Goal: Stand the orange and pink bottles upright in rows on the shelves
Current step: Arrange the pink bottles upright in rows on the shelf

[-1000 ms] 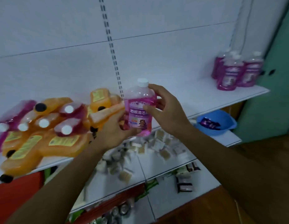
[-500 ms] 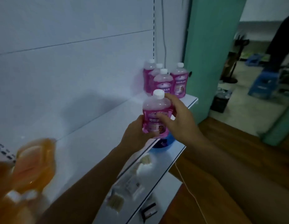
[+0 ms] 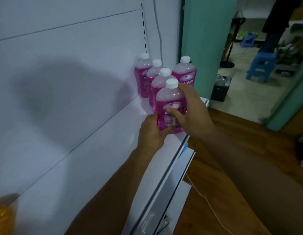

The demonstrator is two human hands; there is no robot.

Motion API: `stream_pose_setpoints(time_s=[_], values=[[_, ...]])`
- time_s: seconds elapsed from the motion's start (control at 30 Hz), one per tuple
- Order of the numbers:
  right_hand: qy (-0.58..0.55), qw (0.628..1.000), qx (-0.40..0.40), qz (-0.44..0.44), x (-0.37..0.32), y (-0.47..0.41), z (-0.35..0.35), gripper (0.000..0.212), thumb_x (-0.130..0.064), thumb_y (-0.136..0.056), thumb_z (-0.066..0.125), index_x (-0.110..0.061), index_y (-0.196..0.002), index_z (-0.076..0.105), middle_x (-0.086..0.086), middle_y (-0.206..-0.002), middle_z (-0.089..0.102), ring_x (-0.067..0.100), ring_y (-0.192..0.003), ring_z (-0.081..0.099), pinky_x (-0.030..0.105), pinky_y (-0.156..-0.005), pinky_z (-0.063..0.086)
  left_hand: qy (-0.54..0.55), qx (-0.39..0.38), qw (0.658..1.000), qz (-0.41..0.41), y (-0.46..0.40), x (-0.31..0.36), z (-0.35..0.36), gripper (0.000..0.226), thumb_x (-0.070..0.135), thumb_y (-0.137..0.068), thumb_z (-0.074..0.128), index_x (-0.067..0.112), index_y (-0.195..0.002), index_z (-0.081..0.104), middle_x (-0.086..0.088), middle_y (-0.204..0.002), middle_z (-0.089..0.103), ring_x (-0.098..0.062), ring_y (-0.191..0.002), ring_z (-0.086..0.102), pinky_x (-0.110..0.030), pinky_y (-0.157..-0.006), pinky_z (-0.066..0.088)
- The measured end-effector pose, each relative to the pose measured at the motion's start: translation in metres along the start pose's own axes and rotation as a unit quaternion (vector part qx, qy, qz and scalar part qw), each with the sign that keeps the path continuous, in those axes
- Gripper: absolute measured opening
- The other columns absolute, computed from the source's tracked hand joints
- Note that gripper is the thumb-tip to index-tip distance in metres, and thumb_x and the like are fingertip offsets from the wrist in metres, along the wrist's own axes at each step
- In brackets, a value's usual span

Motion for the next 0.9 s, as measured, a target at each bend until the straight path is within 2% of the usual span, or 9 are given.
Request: stream_pose_setpoints(time_s=[0.2, 0.3, 0.37, 0.43, 0.53, 0.57, 0.63, 0.73, 0.9], values=[[-0.005, 1.000, 0.007, -0.002, 0.004, -0.001, 0.003, 0.064, -0.029, -0.088, 0.068, -0.020, -0.143, 0.034, 0.003, -0.140, 0.047, 0.015, -0.125, 0.047, 0.030, -0.103, 0.041, -0.054, -0.014, 0.998, 0.004, -0.001, 0.004, -0.001, 0.051, 0.042, -0.076, 0.079, 0.020, -0.119, 0.061, 0.000, -0.101, 0.067, -0.016, -0.089, 0.066, -0.036, -0.081, 0.058], [0.009, 1.000, 0.013, -0.015, 0.003, -0.001, 0.002, 0.069, -0.033, -0.089, 0.066, -0.024, -0.146, 0.028, 0.001, -0.146, 0.043, 0.018, -0.130, 0.045, 0.042, -0.105, 0.043, -0.112, -0.032, 0.993, 0.002, 0.000, 0.011, -0.004, 0.050, 0.040, -0.080, 0.074, 0.019, -0.123, 0.058, -0.004, -0.104, 0.064, -0.020, -0.091, 0.064, -0.039, -0.084, 0.057], [0.049, 0.999, 0.011, -0.014, 0.005, -0.003, 0.004, 0.076, -0.038, -0.089, 0.064, -0.027, -0.149, 0.019, 0.001, -0.152, 0.036, 0.022, -0.135, 0.041, 0.052, -0.104, 0.043, -0.149, -0.042, 0.988, 0.003, 0.008, 0.020, -0.013, 0.046, 0.036, -0.085, 0.070, 0.014, -0.123, 0.056, -0.003, -0.105, 0.058, -0.022, -0.097, 0.059, -0.035, -0.087, 0.052], [0.085, 0.996, 0.004, -0.008, 0.006, -0.003, 0.005, 0.088, -0.038, -0.088, 0.065, -0.026, -0.152, 0.006, 0.003, -0.158, 0.022, 0.025, -0.143, 0.030, 0.057, -0.108, 0.036, -0.170, -0.028, 0.985, -0.013, 0.025, 0.027, -0.026, 0.049, 0.040, -0.088, 0.067, 0.011, -0.123, 0.052, -0.006, -0.108, 0.051, -0.023, -0.104, 0.054, -0.031, -0.086, 0.045], [0.155, 0.988, -0.008, -0.010, 0.003, 0.004, -0.001, 0.105, -0.036, -0.085, 0.070, -0.019, -0.153, -0.008, 0.007, -0.162, -0.001, 0.028, -0.149, 0.004, 0.050, -0.119, 0.011, -0.228, -0.011, 0.972, -0.052, 0.065, 0.028, -0.048, 0.071, 0.051, -0.091, 0.058, 0.009, -0.144, 0.034, -0.013, -0.144, 0.039, -0.029, -0.130, 0.042, -0.038, -0.103, 0.038], [0.170, 0.985, -0.008, -0.016, -0.002, 0.009, -0.005, 0.106, -0.038, -0.085, 0.069, -0.017, -0.153, -0.009, 0.008, -0.162, -0.005, 0.028, -0.149, -0.002, 0.046, -0.120, 0.005, -0.245, -0.007, 0.968, -0.061, 0.078, 0.026, -0.055, 0.075, 0.052, -0.091, 0.055, 0.010, -0.148, 0.028, -0.012, -0.150, 0.034, -0.029, -0.135, 0.038, -0.040, -0.107, 0.035], [0.174, 0.983, -0.012, -0.049, -0.017, 0.024, -0.012, 0.101, -0.042, -0.087, 0.066, -0.017, -0.154, -0.005, 0.008, -0.162, -0.005, 0.029, -0.149, -0.004, 0.044, -0.119, 0.003, -0.262, 0.009, 0.961, -0.085, 0.109, 0.022, -0.070, 0.076, 0.054, -0.092, 0.053, 0.013, -0.150, 0.026, -0.010, -0.153, 0.033, -0.028, -0.137, 0.036, -0.042, -0.110, 0.035], [0.133, 0.983, -0.053, -0.117, -0.043, 0.056, -0.015, 0.088, -0.046, -0.091, 0.058, -0.019, -0.155, 0.005, 0.007, -0.163, 0.000, 0.030, -0.149, 0.002, 0.049, -0.119, 0.014, -0.287, 0.036, 0.951, -0.110, 0.160, 0.022, -0.087, 0.072, 0.054, -0.092, 0.053, 0.016, -0.148, 0.031, -0.006, -0.153, 0.034, -0.026, -0.136, 0.037, -0.041, -0.110, 0.034], [0.053, 0.974, -0.153, -0.157, -0.088, 0.117, -0.004, 0.076, -0.052, -0.094, 0.049, -0.022, -0.154, 0.015, 0.001, -0.163, 0.004, 0.024, -0.148, 0.011, 0.043, -0.116, 0.018, -0.333, 0.083, 0.928, -0.145, 0.259, 0.036, -0.105, 0.069, 0.053, -0.092, 0.053, 0.020, -0.148, 0.033, -0.002, -0.155, 0.033, -0.023, -0.138, 0.036, -0.039, -0.111, 0.032]])
Point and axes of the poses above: each hand's wrist, its own y-axis away from the middle knuckle, its own z-axis out of the palm, x = y × z, the point moved 4 cm from there along -y, towards the middle knuckle
